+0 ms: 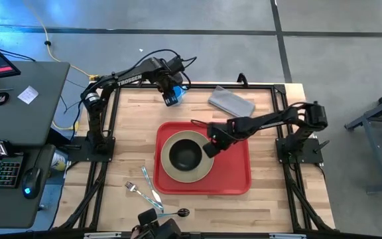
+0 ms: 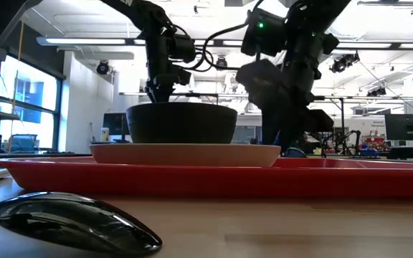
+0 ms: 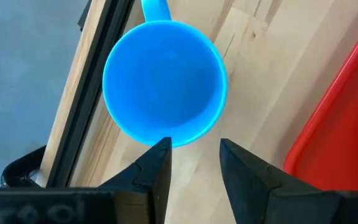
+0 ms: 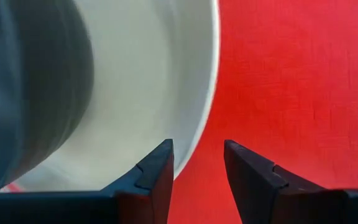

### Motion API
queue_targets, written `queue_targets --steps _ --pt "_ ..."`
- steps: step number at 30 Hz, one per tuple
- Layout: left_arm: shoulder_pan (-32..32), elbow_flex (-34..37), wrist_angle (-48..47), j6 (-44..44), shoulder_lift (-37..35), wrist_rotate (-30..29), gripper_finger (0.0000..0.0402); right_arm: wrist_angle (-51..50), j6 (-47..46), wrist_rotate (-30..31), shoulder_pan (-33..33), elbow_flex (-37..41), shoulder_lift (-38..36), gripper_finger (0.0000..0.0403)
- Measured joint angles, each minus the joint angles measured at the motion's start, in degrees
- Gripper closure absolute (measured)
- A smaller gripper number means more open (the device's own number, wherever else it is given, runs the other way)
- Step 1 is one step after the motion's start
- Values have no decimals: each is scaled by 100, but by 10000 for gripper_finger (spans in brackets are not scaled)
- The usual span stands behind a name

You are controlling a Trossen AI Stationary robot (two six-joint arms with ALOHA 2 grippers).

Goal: Set up tray
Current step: Adjust the brown plate

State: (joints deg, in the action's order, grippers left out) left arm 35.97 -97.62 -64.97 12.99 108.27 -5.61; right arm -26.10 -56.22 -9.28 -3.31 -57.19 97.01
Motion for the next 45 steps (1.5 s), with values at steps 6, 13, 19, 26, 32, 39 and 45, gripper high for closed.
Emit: queue_targets --steps 6,13,19,26,32,39,45 --pt "0 0 -60 0 0 7 234 27 -101 189 50 -2 134 270" --pt "0 0 -166 -2 0 13 234 -243 -227 14 46 -7 134 270" --pt "0 0 -162 4 0 15 234 -516 -42 -247 48 -7 124 270" --pt "0 0 -144 10 0 15 234 -539 259 -733 48 -7 119 270" --pt "0 0 -77 24 0 12 234 -560 568 -1201 146 -7 117 270" --pt "0 0 38 24 0 -76 234 -742 539 -1185 350 -7 114 270" --pt "0 0 111 32 0 -76 234 -769 517 -1108 454 -7 -61 270"
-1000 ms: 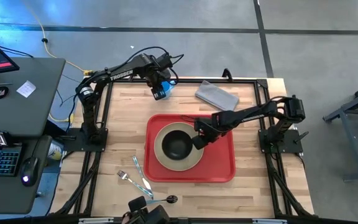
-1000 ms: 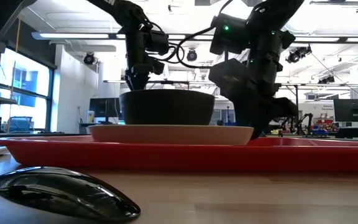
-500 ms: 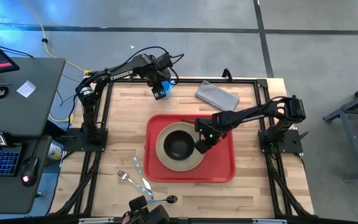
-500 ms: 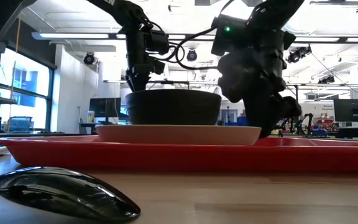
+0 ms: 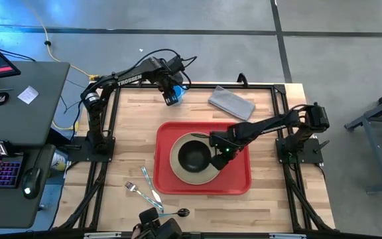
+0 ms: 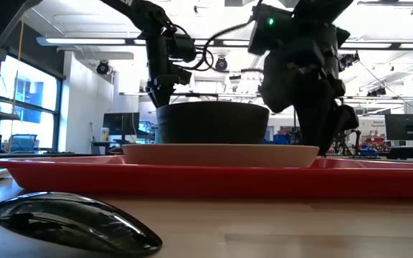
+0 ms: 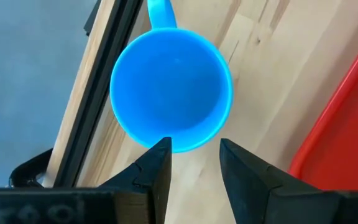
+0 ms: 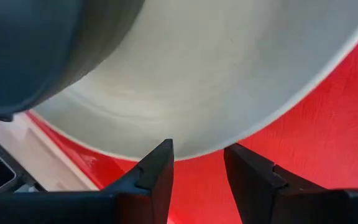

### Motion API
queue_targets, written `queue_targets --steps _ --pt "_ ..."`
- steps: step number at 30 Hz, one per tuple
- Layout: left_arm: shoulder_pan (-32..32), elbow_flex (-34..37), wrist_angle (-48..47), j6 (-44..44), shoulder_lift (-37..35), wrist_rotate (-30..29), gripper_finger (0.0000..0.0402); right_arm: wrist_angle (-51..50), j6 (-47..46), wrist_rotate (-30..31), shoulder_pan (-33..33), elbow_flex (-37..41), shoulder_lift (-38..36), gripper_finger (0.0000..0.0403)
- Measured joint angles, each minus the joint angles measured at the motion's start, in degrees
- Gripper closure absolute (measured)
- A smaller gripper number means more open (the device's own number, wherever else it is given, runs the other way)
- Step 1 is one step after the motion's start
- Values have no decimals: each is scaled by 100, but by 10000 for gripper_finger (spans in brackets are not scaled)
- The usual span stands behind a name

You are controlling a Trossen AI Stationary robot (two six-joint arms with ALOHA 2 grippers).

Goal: Set up tray
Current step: Adjust the brown plate, then put the blue mug on the red tray to the top left of the brown plate

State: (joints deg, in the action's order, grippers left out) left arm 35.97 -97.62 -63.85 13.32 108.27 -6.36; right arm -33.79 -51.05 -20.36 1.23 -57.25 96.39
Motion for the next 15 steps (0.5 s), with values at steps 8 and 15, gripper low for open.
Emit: queue_targets --steps 8,15 --pt "0 -2 192 365 0 548 234 -210 -142 863 -48 0 -896 270" --pt "0 267 234 998 -2 705 234 -810 -161 2085 -77 -2 -1748 270"
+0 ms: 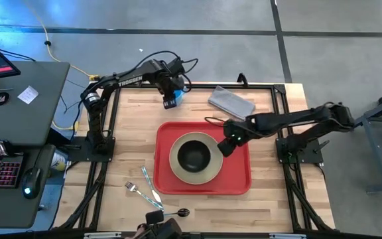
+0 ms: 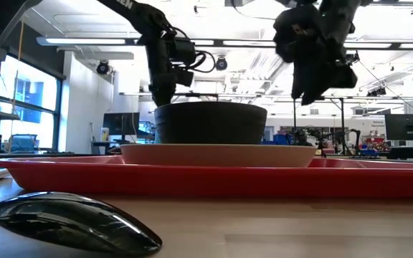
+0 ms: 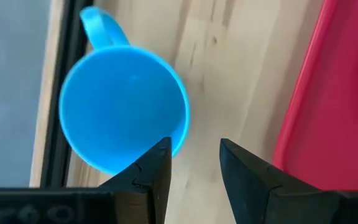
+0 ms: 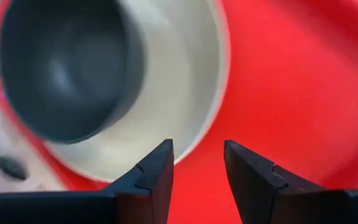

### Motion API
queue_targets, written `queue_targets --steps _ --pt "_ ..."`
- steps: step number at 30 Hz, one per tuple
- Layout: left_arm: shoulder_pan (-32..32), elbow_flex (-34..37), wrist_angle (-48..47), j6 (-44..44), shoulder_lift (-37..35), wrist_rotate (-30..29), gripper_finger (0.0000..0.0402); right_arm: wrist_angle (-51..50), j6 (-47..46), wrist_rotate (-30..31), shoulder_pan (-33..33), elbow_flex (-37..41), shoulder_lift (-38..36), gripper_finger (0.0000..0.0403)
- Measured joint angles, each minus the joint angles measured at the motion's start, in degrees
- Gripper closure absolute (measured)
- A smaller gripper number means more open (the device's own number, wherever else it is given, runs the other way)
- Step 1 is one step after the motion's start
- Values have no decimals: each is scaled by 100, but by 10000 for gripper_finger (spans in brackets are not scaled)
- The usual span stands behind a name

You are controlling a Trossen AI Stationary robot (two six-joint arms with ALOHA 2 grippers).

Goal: Set up tray
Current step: Put the blue mug on the red tray to the top left of the brown plate

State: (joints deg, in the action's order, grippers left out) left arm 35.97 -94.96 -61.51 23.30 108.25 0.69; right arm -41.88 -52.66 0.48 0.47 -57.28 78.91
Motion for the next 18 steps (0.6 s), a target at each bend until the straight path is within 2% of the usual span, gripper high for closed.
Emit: queue_targets --steps 5,13,18 --pt "0 168 65 196 0 18 234 -544 2 442 -201 0 -366 270" --pt "0 413 466 652 0 471 234 -872 205 456 -570 0 -587 270" --pt "0 435 659 947 0 36 234 -899 211 434 -640 0 -588 270"
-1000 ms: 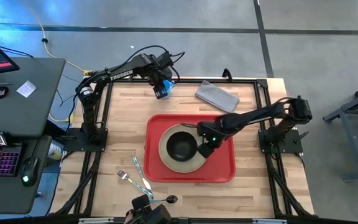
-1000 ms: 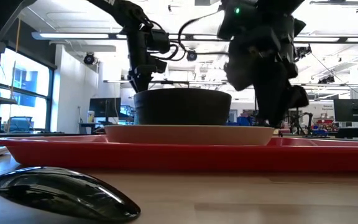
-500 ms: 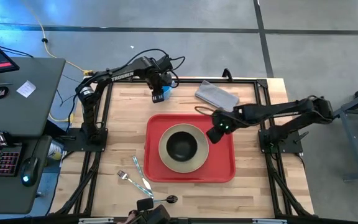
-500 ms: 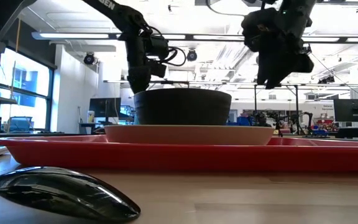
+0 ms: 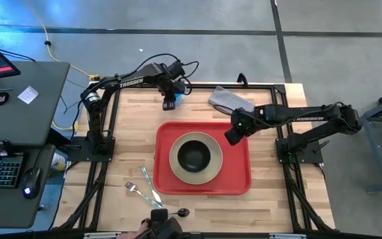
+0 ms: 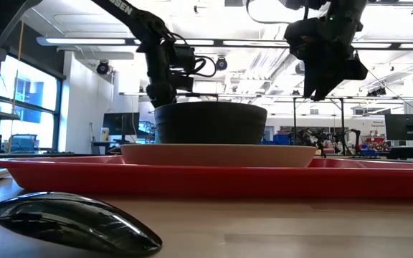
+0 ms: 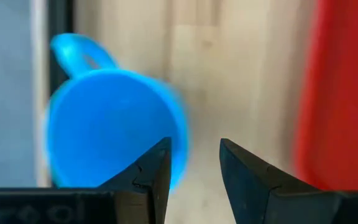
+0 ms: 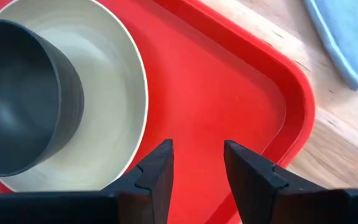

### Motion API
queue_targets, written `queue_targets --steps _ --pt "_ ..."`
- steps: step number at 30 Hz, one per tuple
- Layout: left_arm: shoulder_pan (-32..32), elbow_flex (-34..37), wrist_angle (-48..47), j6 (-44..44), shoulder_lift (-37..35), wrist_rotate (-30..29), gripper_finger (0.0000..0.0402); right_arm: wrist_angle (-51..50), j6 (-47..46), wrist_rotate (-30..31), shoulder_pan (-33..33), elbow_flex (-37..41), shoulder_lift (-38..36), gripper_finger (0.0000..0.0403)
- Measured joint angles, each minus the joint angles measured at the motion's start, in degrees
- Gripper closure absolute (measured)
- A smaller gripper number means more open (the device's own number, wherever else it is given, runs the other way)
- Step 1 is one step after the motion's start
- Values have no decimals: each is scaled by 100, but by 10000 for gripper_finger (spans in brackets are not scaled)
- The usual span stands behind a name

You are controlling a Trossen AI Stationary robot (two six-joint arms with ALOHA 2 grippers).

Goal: Set up tray
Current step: Put the blue mug on the red tray to the top left of the brown plate

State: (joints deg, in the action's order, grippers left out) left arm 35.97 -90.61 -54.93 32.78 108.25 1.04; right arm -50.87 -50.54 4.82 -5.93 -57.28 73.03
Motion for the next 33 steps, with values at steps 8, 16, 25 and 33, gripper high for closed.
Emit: queue_targets --steps 8,16,25,33 --pt "44 -3 440 147 49 -276 234 -22 -35 77 37 0 0 270" --pt "39 -2 198 150 366 -206 234 -35 -44 127 35 0 0 270" --pt "36 -11 200 16 436 -639 251 -76 49 212 35 0 0 270" --pt "39 -232 -102 -23 437 -590 289 -79 217 375 31 0 0 270"
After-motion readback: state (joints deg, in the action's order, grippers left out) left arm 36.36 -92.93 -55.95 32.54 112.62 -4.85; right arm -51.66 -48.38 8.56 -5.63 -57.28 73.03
